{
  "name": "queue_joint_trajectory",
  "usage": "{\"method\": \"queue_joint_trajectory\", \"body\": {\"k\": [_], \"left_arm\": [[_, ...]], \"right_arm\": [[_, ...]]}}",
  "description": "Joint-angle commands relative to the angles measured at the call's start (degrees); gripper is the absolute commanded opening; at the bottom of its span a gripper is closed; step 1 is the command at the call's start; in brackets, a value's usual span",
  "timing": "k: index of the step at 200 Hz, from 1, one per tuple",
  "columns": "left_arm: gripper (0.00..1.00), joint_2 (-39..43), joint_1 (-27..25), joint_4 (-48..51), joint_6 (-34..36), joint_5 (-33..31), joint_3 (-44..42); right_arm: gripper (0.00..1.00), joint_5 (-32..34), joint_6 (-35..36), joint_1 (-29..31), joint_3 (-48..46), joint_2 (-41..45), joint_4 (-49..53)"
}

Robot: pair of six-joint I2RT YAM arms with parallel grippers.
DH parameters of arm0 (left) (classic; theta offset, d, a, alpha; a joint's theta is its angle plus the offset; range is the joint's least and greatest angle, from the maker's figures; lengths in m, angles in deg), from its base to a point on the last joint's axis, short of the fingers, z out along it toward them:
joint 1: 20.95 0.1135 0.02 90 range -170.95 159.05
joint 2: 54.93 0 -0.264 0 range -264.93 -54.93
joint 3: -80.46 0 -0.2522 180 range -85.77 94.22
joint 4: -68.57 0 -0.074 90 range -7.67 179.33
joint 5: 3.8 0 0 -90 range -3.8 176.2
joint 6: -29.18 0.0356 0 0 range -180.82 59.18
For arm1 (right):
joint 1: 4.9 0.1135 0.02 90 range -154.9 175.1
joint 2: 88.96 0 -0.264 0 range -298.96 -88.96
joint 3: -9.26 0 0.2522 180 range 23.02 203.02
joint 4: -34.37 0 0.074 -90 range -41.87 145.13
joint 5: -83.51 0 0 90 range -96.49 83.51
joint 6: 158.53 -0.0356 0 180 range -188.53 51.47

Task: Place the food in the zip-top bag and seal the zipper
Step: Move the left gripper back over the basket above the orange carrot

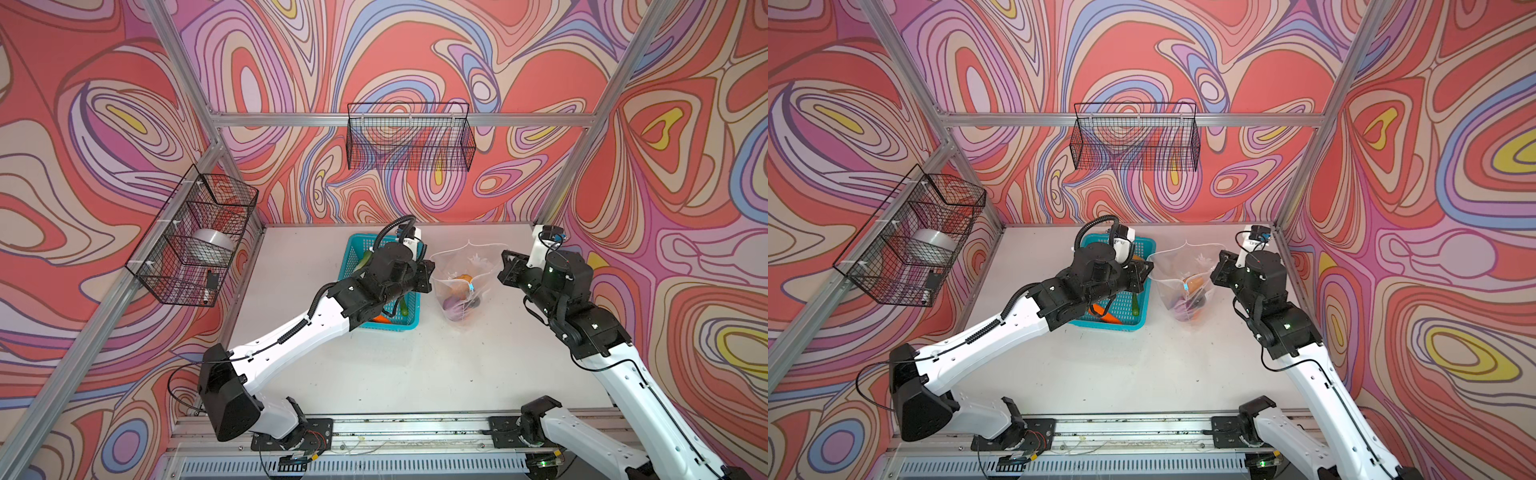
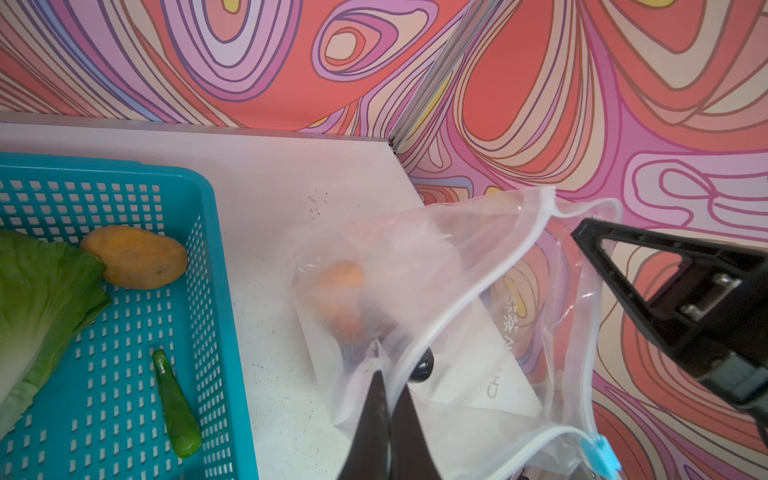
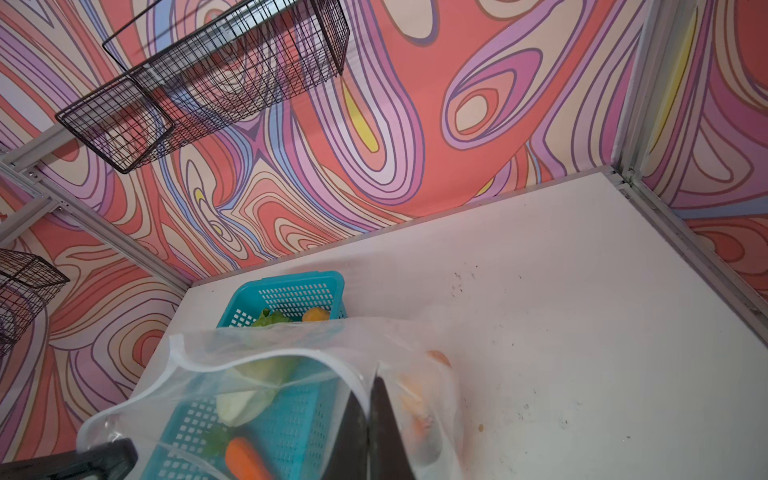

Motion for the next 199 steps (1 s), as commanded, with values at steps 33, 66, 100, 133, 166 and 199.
{"method": "queue_joint_trajectory", "body": {"k": [33,66,100,133,166,199], "left_arm": [[0.41,-0.2,0.9,0.9,0.9,-3.1,-1.7],[0.71,1.9,2.1,2.8,0.6,-7.5,-3.1],[0.72,5.6,5.6,4.2,-3.6,-11.7,-9.1],[0.94,8.3,10.6,6.2,-11.8,-13.1,-16.9],[1.00,8.3,11.9,9.0,-18.4,-19.2,-20.8],[1.00,2.9,11.9,21.5,-24.3,-26.5,-13.5]], "right_arm": [[0.00,-4.4,-1.6,-0.1,-1.8,-1.7,-3.1],[0.00,-7.5,-1.0,0.0,-1.5,-2.8,-3.5],[0.00,-7.9,-1.3,0.0,-2.1,-3.3,-3.2],[0.00,-7.6,-1.3,0.0,-2.3,-3.4,-3.5],[0.00,-7.8,-1.4,0.0,-2.1,-3.6,-3.5],[0.00,-7.9,-2.0,-0.1,-2.6,-3.5,-3.5]]}}
